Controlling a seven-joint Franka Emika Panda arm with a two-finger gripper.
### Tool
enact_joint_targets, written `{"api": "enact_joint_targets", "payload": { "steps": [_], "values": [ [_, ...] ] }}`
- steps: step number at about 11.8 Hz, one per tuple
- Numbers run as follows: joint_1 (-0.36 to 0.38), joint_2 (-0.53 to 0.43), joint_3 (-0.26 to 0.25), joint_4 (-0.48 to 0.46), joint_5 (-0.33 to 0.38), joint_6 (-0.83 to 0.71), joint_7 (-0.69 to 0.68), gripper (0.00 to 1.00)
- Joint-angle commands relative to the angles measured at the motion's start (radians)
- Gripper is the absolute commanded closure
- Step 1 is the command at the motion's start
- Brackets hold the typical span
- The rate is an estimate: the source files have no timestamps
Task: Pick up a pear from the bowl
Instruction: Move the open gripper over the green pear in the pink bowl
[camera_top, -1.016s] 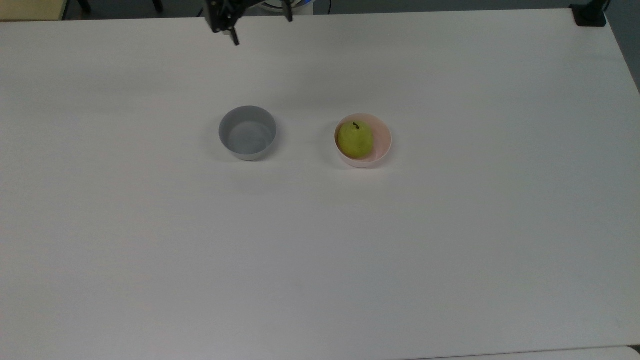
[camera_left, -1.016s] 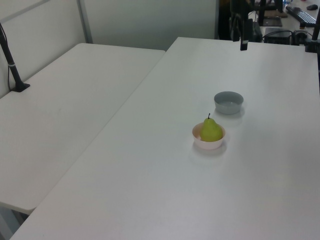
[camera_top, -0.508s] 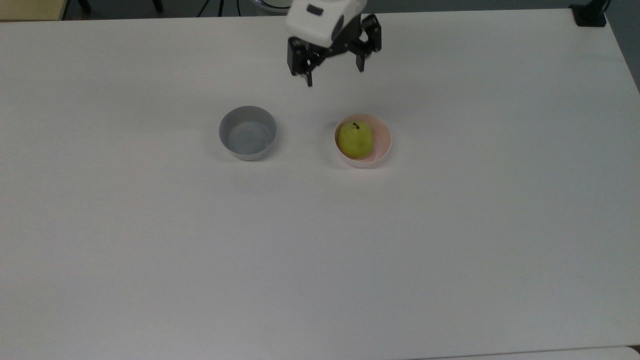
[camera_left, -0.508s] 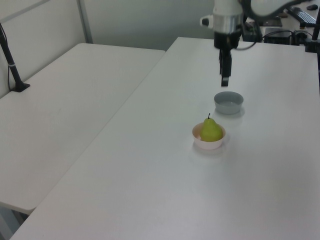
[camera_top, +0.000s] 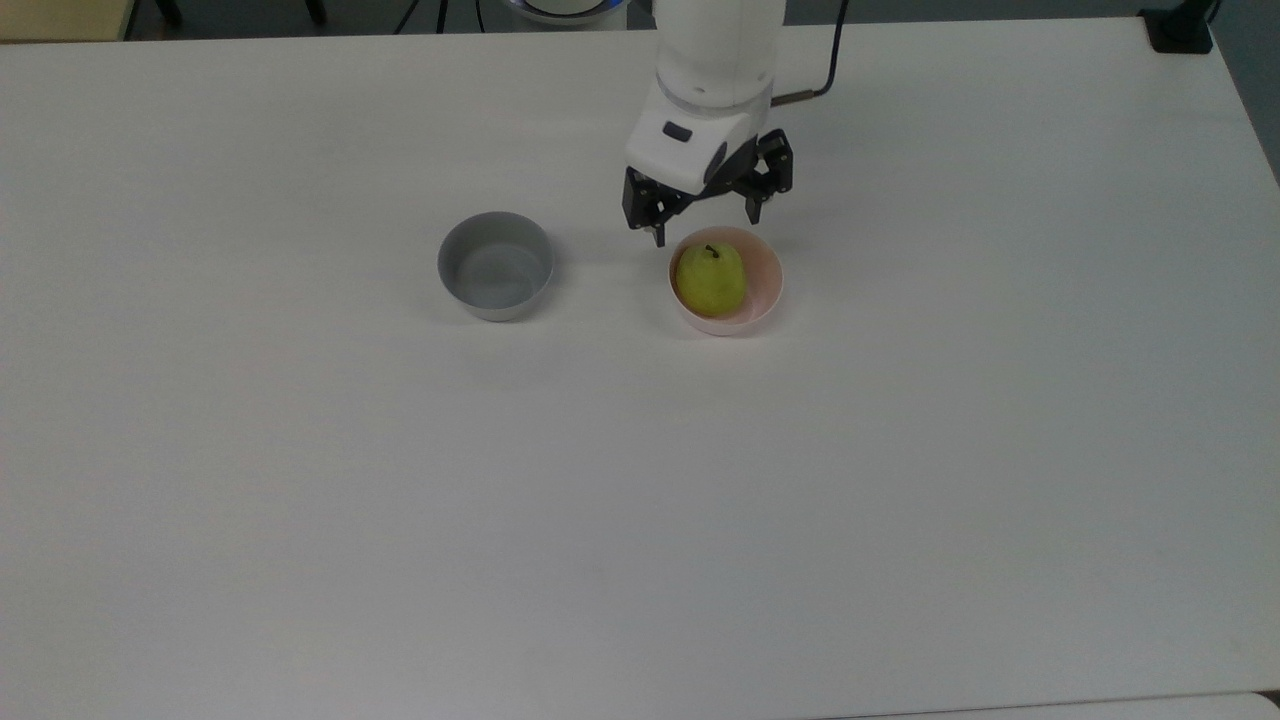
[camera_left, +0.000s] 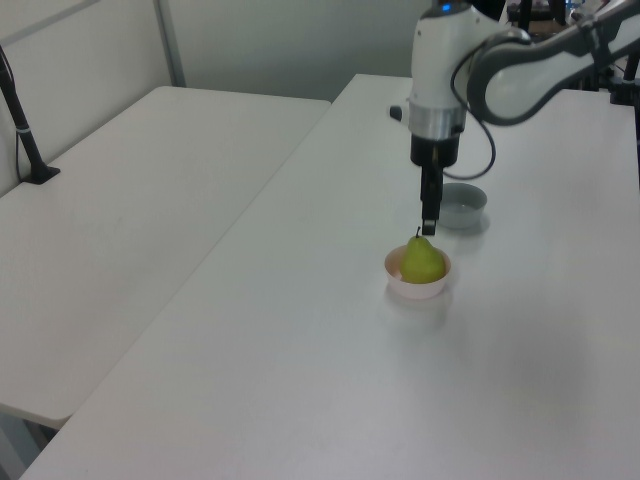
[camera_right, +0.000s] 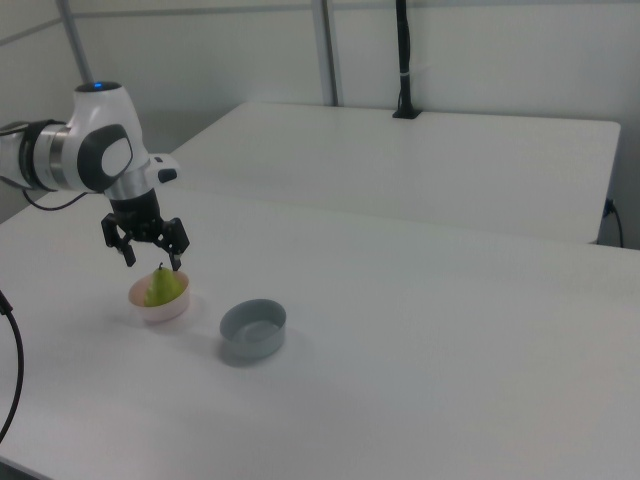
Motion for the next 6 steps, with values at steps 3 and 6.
{"api": "enact_joint_targets", "payload": {
  "steps": [3, 6],
  "values": [
    [0.045, 0.067, -0.012, -0.035, 0.014, 0.091, 0.057, 0.0],
    [0.045, 0.085, -0.012, -0.035, 0.012, 0.131, 0.057, 0.06]
  ]
}}
